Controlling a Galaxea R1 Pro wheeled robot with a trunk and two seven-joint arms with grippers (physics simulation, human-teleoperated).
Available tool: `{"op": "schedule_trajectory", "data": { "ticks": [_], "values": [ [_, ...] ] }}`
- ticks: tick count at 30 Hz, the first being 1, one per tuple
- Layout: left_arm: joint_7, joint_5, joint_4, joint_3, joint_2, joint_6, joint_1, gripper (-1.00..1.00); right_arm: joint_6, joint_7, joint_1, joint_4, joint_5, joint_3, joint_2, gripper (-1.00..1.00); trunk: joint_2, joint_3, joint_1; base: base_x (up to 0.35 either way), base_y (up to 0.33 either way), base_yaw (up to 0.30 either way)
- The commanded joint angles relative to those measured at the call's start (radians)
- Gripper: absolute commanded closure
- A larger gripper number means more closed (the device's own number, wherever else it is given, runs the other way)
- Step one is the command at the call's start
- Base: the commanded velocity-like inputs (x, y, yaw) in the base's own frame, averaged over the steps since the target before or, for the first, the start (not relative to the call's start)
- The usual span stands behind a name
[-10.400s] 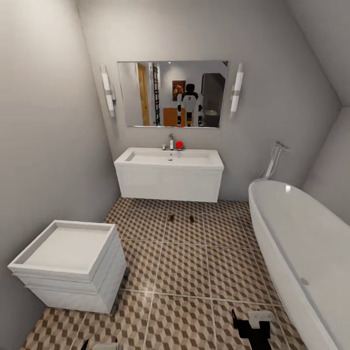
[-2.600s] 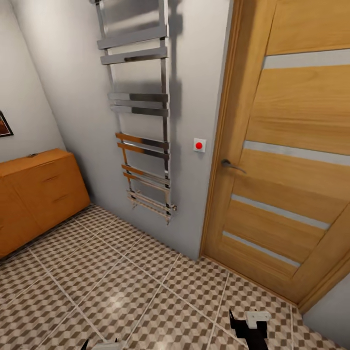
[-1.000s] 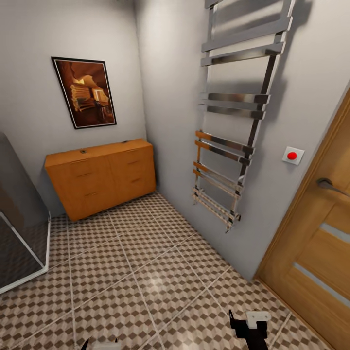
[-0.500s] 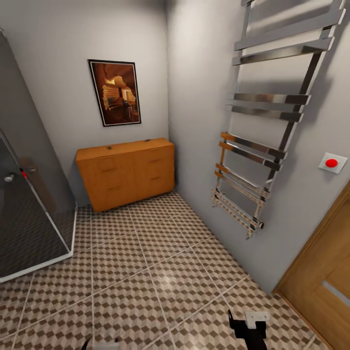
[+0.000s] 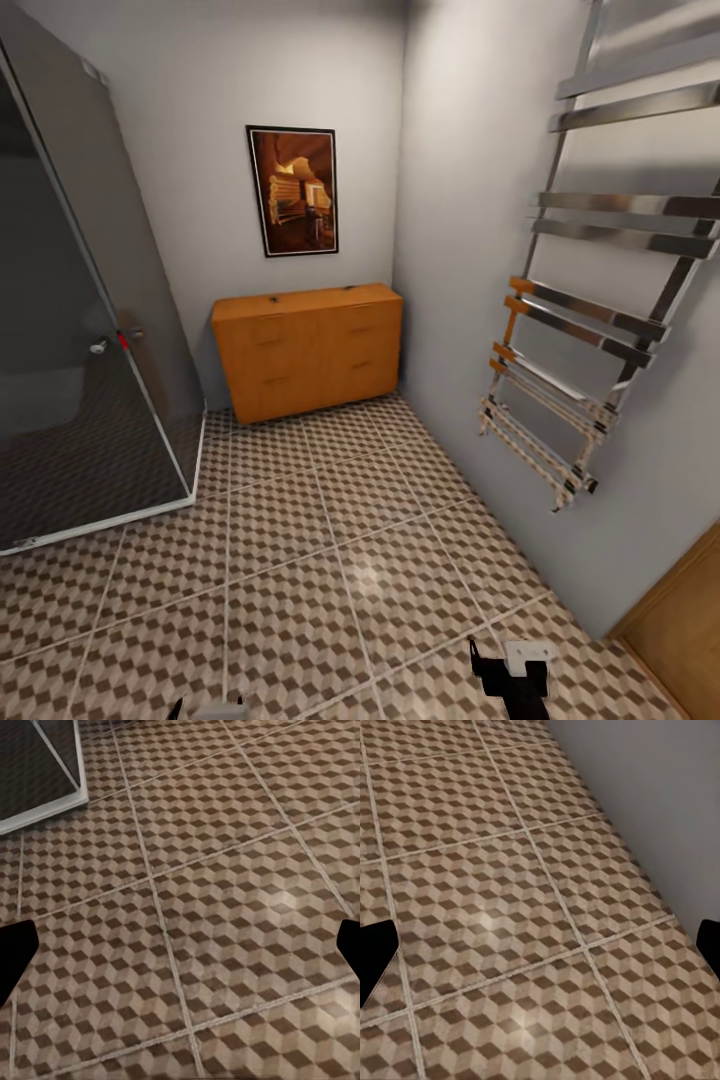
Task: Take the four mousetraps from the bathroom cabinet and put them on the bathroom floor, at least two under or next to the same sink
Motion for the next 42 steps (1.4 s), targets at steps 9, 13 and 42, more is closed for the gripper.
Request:
{"op": "schedule_trajectory", "data": {
  "ticks": [9,13,42],
  "values": [
    [0.000,0.010,0.005,-0.009,-0.001,-0.006,-0.002,-1.00,-0.001,-0.006,0.000,-0.001,-0.003,0.009,0.000,-1.00,-0.002,-0.002,0.000,0.000,0.000,0.290],
    [0.000,0.010,0.005,-0.009,-0.001,-0.006,-0.002,-1.00,-0.002,-0.006,0.000,-0.001,-0.003,0.009,0.000,-1.00,-0.002,-0.002,0.000,0.000,0.000,0.290],
    [0.000,0.010,0.005,-0.009,-0.001,-0.006,-0.002,-1.00,-0.002,-0.006,0.000,-0.001,-0.003,0.009,0.000,-1.00,-0.002,-0.002,0.000,0.072,-0.063,0.091]
  ]
}}
